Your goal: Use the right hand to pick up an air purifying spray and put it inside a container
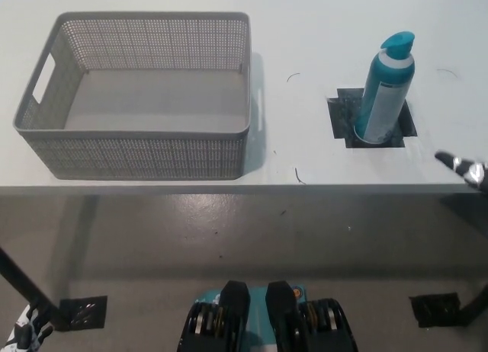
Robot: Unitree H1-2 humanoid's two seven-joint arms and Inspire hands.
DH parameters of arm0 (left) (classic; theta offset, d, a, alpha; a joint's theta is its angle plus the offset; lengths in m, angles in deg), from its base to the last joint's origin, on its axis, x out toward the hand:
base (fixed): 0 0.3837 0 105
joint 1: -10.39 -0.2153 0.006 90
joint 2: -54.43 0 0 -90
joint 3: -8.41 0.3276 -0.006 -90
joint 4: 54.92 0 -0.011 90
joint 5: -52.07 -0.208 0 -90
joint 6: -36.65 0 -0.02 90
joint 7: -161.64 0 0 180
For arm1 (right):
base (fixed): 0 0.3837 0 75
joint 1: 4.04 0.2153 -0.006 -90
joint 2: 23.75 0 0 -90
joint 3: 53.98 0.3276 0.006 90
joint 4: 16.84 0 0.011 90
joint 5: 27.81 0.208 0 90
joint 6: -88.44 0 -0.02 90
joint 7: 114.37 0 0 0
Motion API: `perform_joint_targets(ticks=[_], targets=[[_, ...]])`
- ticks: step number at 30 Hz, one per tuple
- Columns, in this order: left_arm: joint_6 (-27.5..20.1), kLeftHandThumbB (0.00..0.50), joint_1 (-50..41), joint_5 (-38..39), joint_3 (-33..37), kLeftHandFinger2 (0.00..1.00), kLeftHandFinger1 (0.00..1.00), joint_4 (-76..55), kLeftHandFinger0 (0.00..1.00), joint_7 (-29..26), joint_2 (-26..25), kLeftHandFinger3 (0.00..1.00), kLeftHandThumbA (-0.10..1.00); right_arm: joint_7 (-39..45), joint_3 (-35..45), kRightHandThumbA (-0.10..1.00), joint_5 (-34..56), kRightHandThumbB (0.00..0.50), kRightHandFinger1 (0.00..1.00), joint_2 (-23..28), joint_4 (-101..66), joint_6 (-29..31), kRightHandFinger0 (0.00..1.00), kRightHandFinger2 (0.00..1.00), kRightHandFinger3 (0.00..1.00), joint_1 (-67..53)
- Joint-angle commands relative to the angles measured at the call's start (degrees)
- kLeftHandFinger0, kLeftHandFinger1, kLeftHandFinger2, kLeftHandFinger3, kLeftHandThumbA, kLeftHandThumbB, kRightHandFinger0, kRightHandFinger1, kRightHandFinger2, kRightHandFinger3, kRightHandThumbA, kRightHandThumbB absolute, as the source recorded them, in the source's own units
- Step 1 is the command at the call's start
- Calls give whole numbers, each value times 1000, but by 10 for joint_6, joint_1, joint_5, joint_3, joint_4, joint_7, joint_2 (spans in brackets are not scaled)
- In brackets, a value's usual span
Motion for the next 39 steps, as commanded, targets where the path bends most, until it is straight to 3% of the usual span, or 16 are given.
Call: perform_joint_targets(ticks=[1,7,15,22,34,36,39], targets=[[-18,475,-5,-6,-1,1000,1000,-13,1000,0,-3,1000,1000,-12,-4,956,-17,500,1000,-1,16,-62,1000,1000,1000,50],[-20,444,-9,-4,-3,1000,1000,-11,1000,0,-2,1000,1000,-10,-9,961,-13,500,1000,-10,47,-97,1000,1000,1000,88],[-25,432,-11,-7,-4,1000,1000,-11,1000,2,-6,1000,1000,-3,-11,946,-1,500,1000,-18,121,-81,1000,1000,1000,145],[-30,430,-16,-14,-8,1000,1000,-16,1000,-3,-5,1000,1000,-14,-26,1000,-23,500,1000,-22,209,-95,1000,1000,1000,205],[-18,443,-7,-5,-12,1000,1000,-23,1000,0,-9,1000,1000,-42,-27,985,-19,500,1000,-49,396,-20,1000,1000,1000,293],[-15,415,-8,-5,-14,1000,1000,-28,1000,1,-12,1000,1000,-42,-21,937,-8,500,1000,-57,422,-2,1000,1000,1000,301],[-22,417,-6,-3,-13,1000,1000,-24,1000,4,-12,1000,1000,-43,-19,937,-3,500,1000,-60,457,25,1000,1000,1000,307]])
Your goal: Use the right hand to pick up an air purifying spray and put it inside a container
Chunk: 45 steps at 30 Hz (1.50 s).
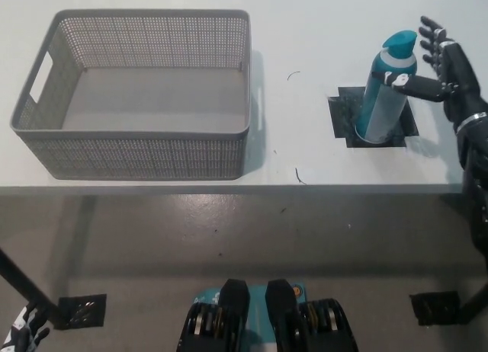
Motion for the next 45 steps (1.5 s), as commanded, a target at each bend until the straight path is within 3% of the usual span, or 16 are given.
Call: perform_joint_targets(ticks=[1,4,9,18,20,22,24,25,26,27,28,30,37,41,44,45], targets=[[-15,420,-3,4,-7,1000,1000,-20,1000,3,-11,1000,1000,-24,7,939,7,500,1000,-1,32,65,1000,1000,1000,45],[-10,406,-3,-1,-8,1000,1000,-24,1000,0,-12,1000,1000,-35,0,984,-4,500,1000,-3,63,80,1000,1000,1000,50],[-13,428,4,2,-10,1000,1000,-20,1000,1,-15,1000,1000,-33,15,882,23,500,1000,-16,97,82,1000,1000,1000,58],[4,426,4,0,-4,1000,1000,-32,1000,6,-14,1000,1000,-57,13,838,12,500,1000,-13,193,138,1000,1000,1000,68],[7,420,6,3,-3,1000,1000,-34,1000,6,-12,1000,1000,-95,23,618,11,500,1000,-20,223,149,1000,1000,1000,81],[7,427,5,0,0,1000,1000,-33,1000,6,-12,1000,1000,-99,25,436,12,446,1000,-21,242,162,1000,1000,1000,88],[6,426,6,-4,5,1000,1000,-30,1000,6,-9,1000,1000,-113,25,359,6,436,1000,-21,238,154,1000,1000,1000,87],[10,424,9,-6,6,1000,1000,-31,1000,4,-8,1000,1000,-137,45,32,22,431,1000,-32,239,166,1000,1000,1000,90],[11,423,11,-6,7,1000,1000,-31,1000,4,-8,1000,1000,-147,52,-9,26,433,1000,-36,240,171,1000,1000,1000,91],[12,420,12,-10,9,1000,1000,-32,1000,6,-10,1000,1000,-181,66,-96,29,397,705,-46,259,200,742,709,751,98],[20,415,11,-8,8,1000,1000,-37,1000,6,-10,1000,1000,-191,73,-100,34,376,535,-53,268,220,545,568,612,100],[28,411,9,-2,6,1000,1000,-42,1000,5,-9,1000,1000,-195,83,-100,41,363,413,-61,279,233,394,469,526,101],[38,410,12,3,8,1000,1000,-43,1000,13,-14,1000,1000,-203,90,-100,38,342,469,-64,270,232,449,532,556,84],[30,423,13,6,8,1000,1000,-35,1000,19,-15,1000,1000,-191,87,-100,41,375,419,-66,225,240,420,466,488,84],[30,426,11,5,9,1000,1000,-33,1000,19,-15,1000,1000,-201,70,-100,19,373,423,-71,154,208,397,467,488,87],[29,424,11,6,9,1000,1000,-32,1000,20,-14,1000,1000,-199,68,-100,21,386,435,-76,121,183,452,453,488,95]])
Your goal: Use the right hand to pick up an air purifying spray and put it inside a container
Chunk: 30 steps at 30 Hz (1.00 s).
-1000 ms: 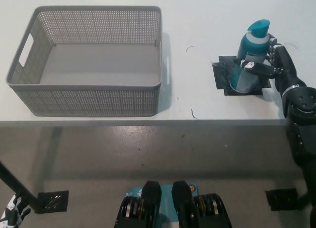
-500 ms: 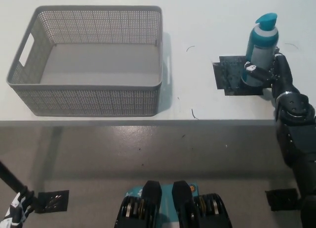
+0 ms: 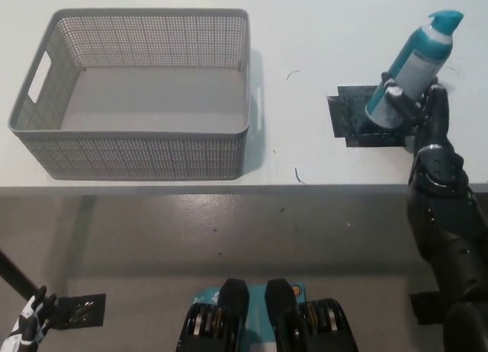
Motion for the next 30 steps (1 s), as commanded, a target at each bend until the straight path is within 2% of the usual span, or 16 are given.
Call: perform_joint_targets(ticks=[1,3,4,6,11,12,13,16,18,20,21,26,30], targets=[[-3,423,-3,7,0,1000,1000,-9,1000,10,-13,1000,1000,-12,-12,-100,-2,385,438,-5,-112,-13,474,448,489,50],[0,422,-3,7,0,1000,1000,-10,1000,11,-13,1000,1000,11,-16,-100,14,398,406,-10,-131,3,462,430,468,69],[2,415,-3,4,0,1000,1000,-10,1000,10,-13,1000,1000,13,-20,-100,15,406,373,-16,-147,-6,381,428,435,86],[3,407,-5,3,3,1000,1000,-11,1000,13,-12,1000,1000,17,-33,-100,8,397,360,-22,-169,-17,346,432,446,106],[1,430,-5,-8,12,1000,1000,-9,1000,13,-7,1000,1000,11,-54,-100,-2,415,351,-45,-214,-63,343,413,408,138],[3,427,-3,-7,14,1000,1000,-9,1000,15,-6,1000,1000,10,-59,-100,-4,412,318,-50,-217,-72,302,415,407,147],[4,420,-1,-10,16,1000,1000,-9,1000,14,-5,1000,1000,12,-64,-100,-3,417,245,-56,-212,-69,195,407,400,157],[1,427,5,-11,22,1000,1000,-4,1000,15,-6,1000,1000,13,-77,-100,-5,403,294,-72,-209,-62,247,408,398,172],[-1,436,4,-17,26,1000,1000,-4,1000,14,-7,1000,1000,3,-88,-100,-20,412,302,-80,-208,-72,237,405,402,177],[-1,432,5,-25,30,1000,1000,-4,1000,13,-9,1000,1000,8,-93,-100,-12,388,332,-94,-199,-64,281,428,419,182],[-1,432,5,-26,33,1000,1000,-4,1000,12,-8,1000,1000,9,-94,-100,-11,392,336,-97,-201,-67,290,431,423,181],[0,438,9,-33,42,1000,1000,-2,1000,11,-5,1000,1000,15,-108,-100,-3,413,315,-131,-153,-44,255,411,417,187],[-7,428,12,-39,47,1000,1000,0,1000,8,1,1000,1000,13,-124,-100,-14,418,329,-149,-117,-49,270,414,417,182]])
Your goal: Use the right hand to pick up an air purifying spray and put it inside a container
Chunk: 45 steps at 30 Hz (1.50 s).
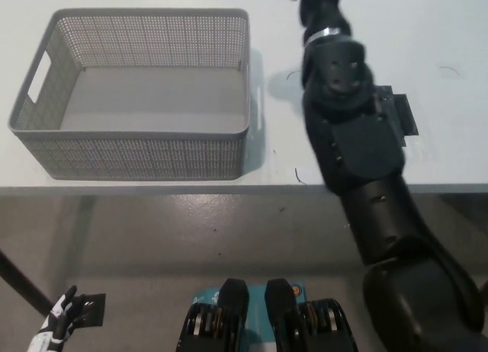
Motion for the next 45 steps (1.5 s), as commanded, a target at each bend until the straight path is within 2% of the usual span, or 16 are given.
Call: perform_joint_targets(ticks=[1,3,6,9,13,14,16,19,20,21,22,24,28,34,41,45], targets=[[-15,428,2,-15,7,1000,1000,-4,1000,-2,1,1000,1000,10,-20,-100,-14,408,335,-17,20,24,289,418,419,46],[-19,424,3,-17,10,1000,1000,-2,1000,-2,2,1000,1000,21,-34,-100,-22,401,349,-16,35,6,315,426,436,42],[-13,425,-1,-16,12,1000,1000,-10,1000,2,-1,1000,1000,31,-46,-100,-19,419,321,-17,85,34,295,403,438,34],[-5,431,0,-14,14,1000,1000,-17,1000,3,-1,1000,1000,27,-54,-100,-26,403,338,-11,120,37,311,417,452,33],[-4,415,4,-10,14,1000,1000,-19,1000,1,-1,1000,1000,19,-60,-100,-34,423,333,-3,160,60,317,417,446,31],[-4,431,5,-11,14,1000,1000,-19,1000,-1,1,1000,1000,17,-60,-99,-35,426,347,-1,170,61,347,423,435,31],[-3,440,5,-14,15,1000,1000,-19,1000,-1,1,1000,1000,18,-58,-100,-31,415,348,1,184,64,338,428,432,29],[-9,438,5,-12,14,1000,1000,-16,1000,0,-1,1000,1000,9,-67,-100,-45,406,317,7,217,129,271,417,436,27],[-10,440,4,-17,13,1000,1000,-15,1000,-4,0,1000,1000,7,-68,-100,-46,399,373,8,223,141,326,474,462,25],[-8,436,4,-18,14,1000,1000,-15,1000,-3,-1,1000,1000,10,-73,-34,-51,431,579,12,217,129,529,647,613,23],[-10,423,4,-16,14,1000,1000,-14,1000,-2,-1,1000,1000,50,-75,250,-41,496,963,17,194,77,833,1000,1000,21],[-9,429,4,-16,14,1000,1000,-13,1000,-1,-2,1000,1000,81,-75,419,-29,500,1000,21,180,73,1000,1000,1000,16],[-8,440,2,-24,13,1000,1000,-13,1000,-5,-1,1000,1000,88,-82,489,-37,500,1000,26,153,63,1000,1000,1000,8],[-12,444,-1,-23,13,1000,1000,-8,1000,-2,-3,1000,1000,94,-89,500,-45,500,1000,31,115,51,1000,1000,1000,-5],[-4,422,-11,-19,13,1000,1000,-17,1000,2,-5,1000,1000,137,-82,554,-24,500,1000,39,67,1,1000,1000,1000,-17],[-4,403,-13,-15,11,1000,1000,-19,1000,5,-10,1000,1000,161,-71,523,-7,500,1000,44,46,-24,1000,1000,1000,-16]])
